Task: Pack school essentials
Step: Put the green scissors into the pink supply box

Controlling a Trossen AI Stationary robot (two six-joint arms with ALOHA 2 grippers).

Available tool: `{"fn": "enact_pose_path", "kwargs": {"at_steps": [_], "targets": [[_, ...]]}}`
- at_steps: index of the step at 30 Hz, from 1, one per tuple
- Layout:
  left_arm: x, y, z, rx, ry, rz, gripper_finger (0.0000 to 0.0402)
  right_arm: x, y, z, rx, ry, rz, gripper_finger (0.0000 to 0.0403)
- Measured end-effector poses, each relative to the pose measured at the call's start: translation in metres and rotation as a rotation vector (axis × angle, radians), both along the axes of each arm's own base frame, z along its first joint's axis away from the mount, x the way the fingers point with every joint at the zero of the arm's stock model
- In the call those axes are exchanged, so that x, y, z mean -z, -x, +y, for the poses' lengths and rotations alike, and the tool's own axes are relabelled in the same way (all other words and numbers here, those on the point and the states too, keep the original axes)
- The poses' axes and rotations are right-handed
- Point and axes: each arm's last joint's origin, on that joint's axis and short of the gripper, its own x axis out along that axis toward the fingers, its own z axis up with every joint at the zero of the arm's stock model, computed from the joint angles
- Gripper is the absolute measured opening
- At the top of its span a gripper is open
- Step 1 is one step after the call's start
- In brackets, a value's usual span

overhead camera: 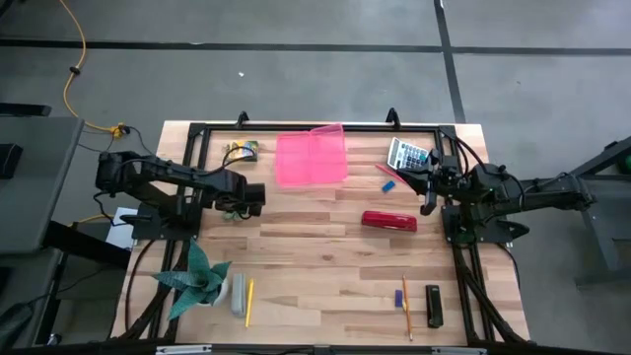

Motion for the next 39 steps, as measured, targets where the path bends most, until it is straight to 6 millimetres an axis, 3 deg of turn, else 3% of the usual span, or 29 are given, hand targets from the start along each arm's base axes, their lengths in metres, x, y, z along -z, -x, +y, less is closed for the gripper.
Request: {"fn": "enact_pose_path", "kwargs": {"at_steps": [3,8,20,29,39], "targets": [[0.002,-0.003,0.0,0.005,-0.001,-0.052,0.0121,0.0,0.0,0.0,0.0,0.0,0.0,0.0],[0.008,0.012,-0.004,-0.059,0.019,-0.065,0.0108,0.0,0.0,0.0,0.0,0.0,0.0,0.0],[-0.009,0.026,-0.009,-0.114,-0.026,-0.119,0.0097,0.0,0.0,0.0,0.006,-0.009,-0.005,0.0],[0.013,0.033,-0.016,-0.215,0.007,-0.167,0.0097,0.0,0.0,0.0,0.006,-0.009,-0.005,0.0],[0.016,0.035,-0.016,-0.171,0.006,-0.167,0.0092,0.0,0.0,0.0,0.007,-0.009,-0.006,0.0]]}}
